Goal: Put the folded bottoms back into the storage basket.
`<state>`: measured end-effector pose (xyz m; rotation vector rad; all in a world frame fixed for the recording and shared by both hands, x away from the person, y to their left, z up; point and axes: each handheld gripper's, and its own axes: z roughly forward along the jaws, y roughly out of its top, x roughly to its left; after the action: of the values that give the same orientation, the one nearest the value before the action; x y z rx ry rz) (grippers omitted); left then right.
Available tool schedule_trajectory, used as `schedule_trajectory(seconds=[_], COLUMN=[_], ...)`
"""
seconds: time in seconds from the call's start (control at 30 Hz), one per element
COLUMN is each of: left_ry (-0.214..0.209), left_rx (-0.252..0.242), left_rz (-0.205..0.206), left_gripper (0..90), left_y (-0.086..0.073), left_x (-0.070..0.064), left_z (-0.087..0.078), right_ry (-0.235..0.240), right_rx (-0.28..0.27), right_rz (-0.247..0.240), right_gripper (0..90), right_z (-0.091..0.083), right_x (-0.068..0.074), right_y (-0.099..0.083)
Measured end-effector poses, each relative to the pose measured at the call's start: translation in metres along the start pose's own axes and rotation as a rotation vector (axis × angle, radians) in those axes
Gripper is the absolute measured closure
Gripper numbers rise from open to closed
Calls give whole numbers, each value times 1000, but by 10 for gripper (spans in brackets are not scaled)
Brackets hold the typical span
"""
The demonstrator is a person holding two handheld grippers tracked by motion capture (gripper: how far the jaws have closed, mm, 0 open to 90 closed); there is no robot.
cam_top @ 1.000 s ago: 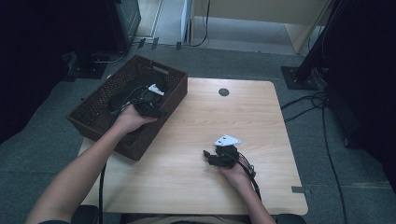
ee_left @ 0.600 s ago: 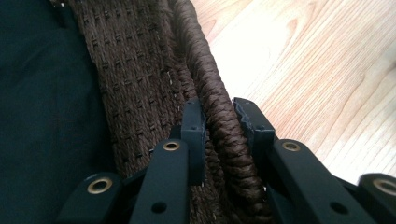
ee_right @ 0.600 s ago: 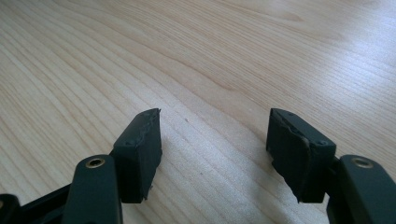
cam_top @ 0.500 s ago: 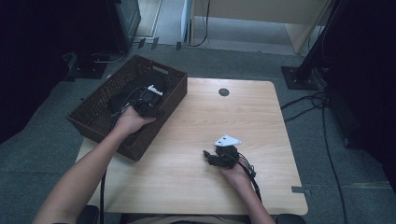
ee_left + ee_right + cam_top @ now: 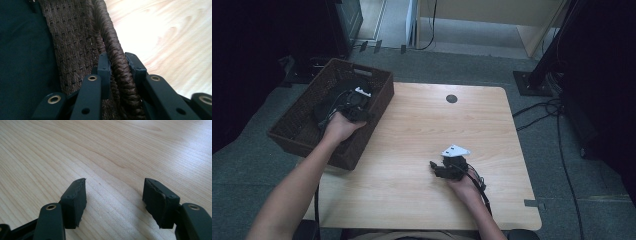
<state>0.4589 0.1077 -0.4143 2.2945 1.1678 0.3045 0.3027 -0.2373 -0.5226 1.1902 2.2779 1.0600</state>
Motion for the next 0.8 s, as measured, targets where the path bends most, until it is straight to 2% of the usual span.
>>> schedule_trajectory(seconds=[0.27, 0.5, 0.63, 0.8], left_ry=[73, 111, 104, 93], left_rx=[12, 25, 9, 6], left_rz=[-72, -102, -144, -150], left_gripper=[764, 761, 755, 730], left_y=[-1, 11, 15, 15], left_x=[32, 50, 56, 58], left_z=[-4, 1, 5, 5], right_ry=[0, 0, -1, -1], right_rx=[0, 0, 0, 0], right_rz=[0, 0, 0, 0], right_gripper=[358, 359, 359, 359], right_z=[0, 0, 0, 0], right_x=[0, 0, 0, 0], right_y=[0, 0, 0, 0])
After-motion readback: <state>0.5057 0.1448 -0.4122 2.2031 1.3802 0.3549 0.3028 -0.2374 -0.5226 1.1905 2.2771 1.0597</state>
